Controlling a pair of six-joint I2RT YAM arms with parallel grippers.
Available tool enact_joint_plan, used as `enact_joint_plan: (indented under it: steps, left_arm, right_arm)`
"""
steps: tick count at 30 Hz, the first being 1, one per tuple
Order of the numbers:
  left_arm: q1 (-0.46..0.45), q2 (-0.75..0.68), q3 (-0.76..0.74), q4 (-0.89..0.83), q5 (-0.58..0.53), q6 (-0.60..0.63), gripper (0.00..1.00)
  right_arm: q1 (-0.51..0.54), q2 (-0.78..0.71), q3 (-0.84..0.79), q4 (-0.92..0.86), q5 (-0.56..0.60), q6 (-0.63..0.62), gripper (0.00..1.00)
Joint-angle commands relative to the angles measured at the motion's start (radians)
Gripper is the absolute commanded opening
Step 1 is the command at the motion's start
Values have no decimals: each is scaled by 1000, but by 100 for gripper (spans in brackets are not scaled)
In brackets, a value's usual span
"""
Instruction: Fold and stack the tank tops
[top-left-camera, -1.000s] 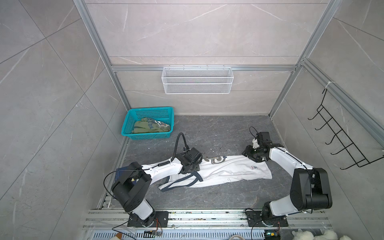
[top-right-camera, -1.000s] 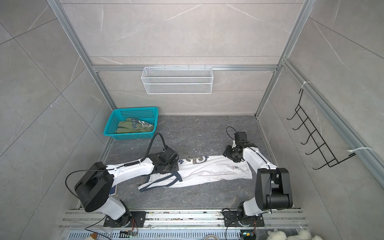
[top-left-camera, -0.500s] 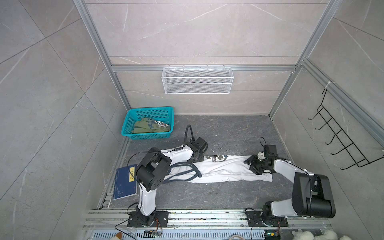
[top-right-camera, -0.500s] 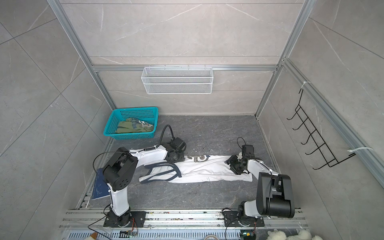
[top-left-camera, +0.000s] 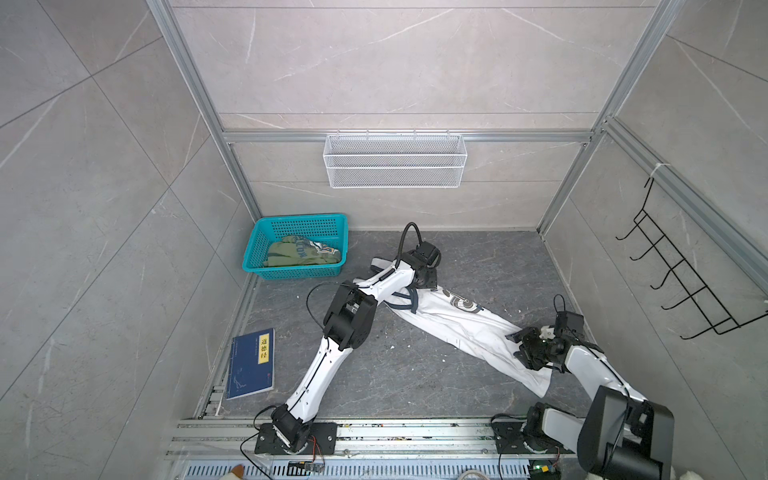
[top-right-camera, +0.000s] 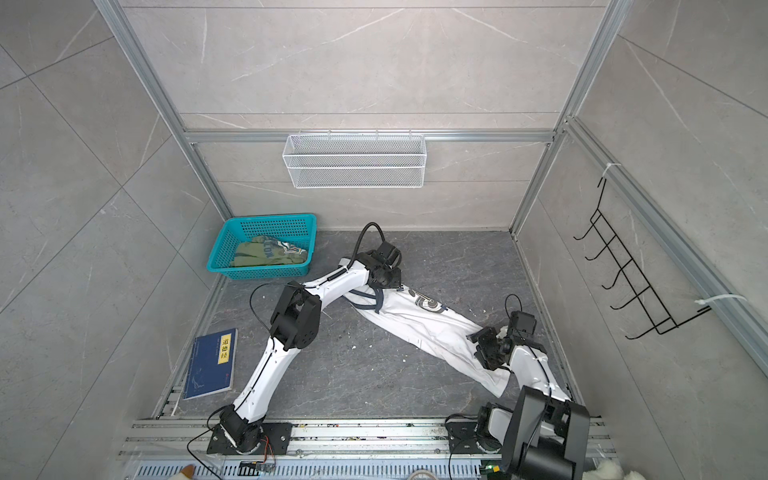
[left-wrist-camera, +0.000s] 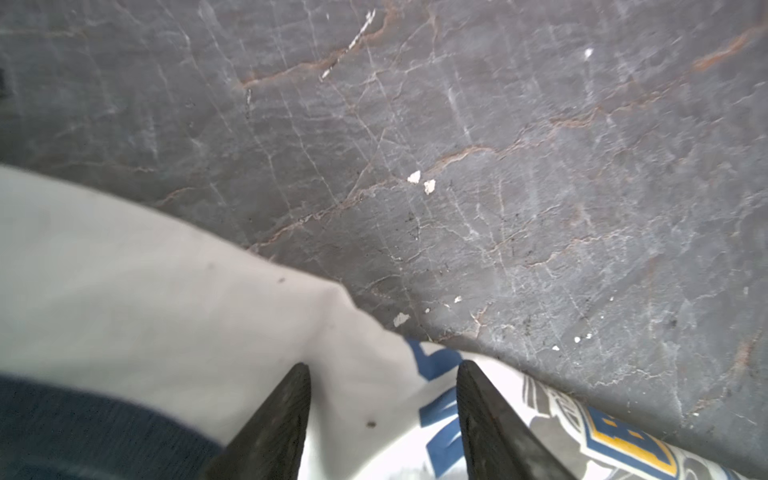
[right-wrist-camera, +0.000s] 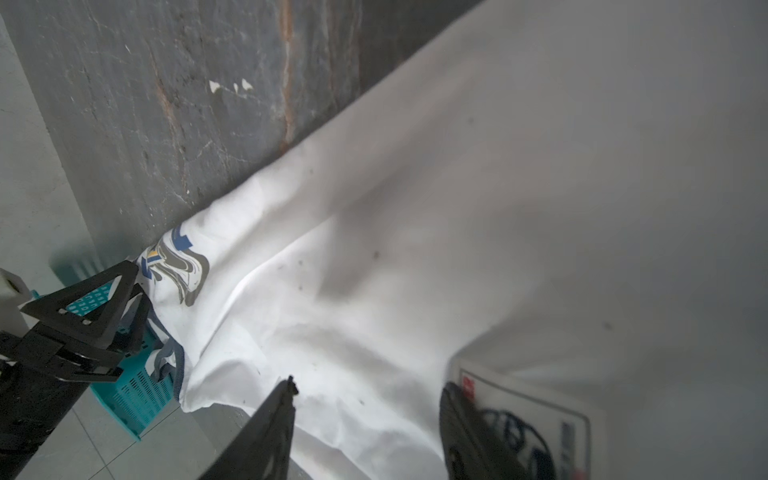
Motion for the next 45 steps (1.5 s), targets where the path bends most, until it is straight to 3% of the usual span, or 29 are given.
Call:
enact_joint_plan:
  steps: [1, 6, 11, 22, 32, 40, 45]
  left_arm:
    - [-50, -96, 86, -294, -149, -38, 63]
    - [-70, -374, -361, -61, -27, -201, 66]
    - [-60, -456, -556, 109, 70, -309, 61]
    - [-25, -344, -526, 119, 130, -333, 56]
    - [-25, -349, -520, 142, 151, -317, 17]
    - [-1, -339, -494, 154, 156, -289, 0]
    - [11, -359, -467, 162, 108, -204, 0]
  right_arm:
    - [-3, -43, 84, -134, 76, -78, 58]
    - [-2, -85, 151, -172, 116, -153, 58]
    - [2, -136, 183, -203, 116, -180, 58]
    - [3, -133, 166, -198, 86, -193, 58]
    - [2, -109, 169, -198, 77, -203, 58]
    - [3, -108, 189, -218, 78, -212, 58]
    - [2, -112, 190, -222, 77, -211, 58]
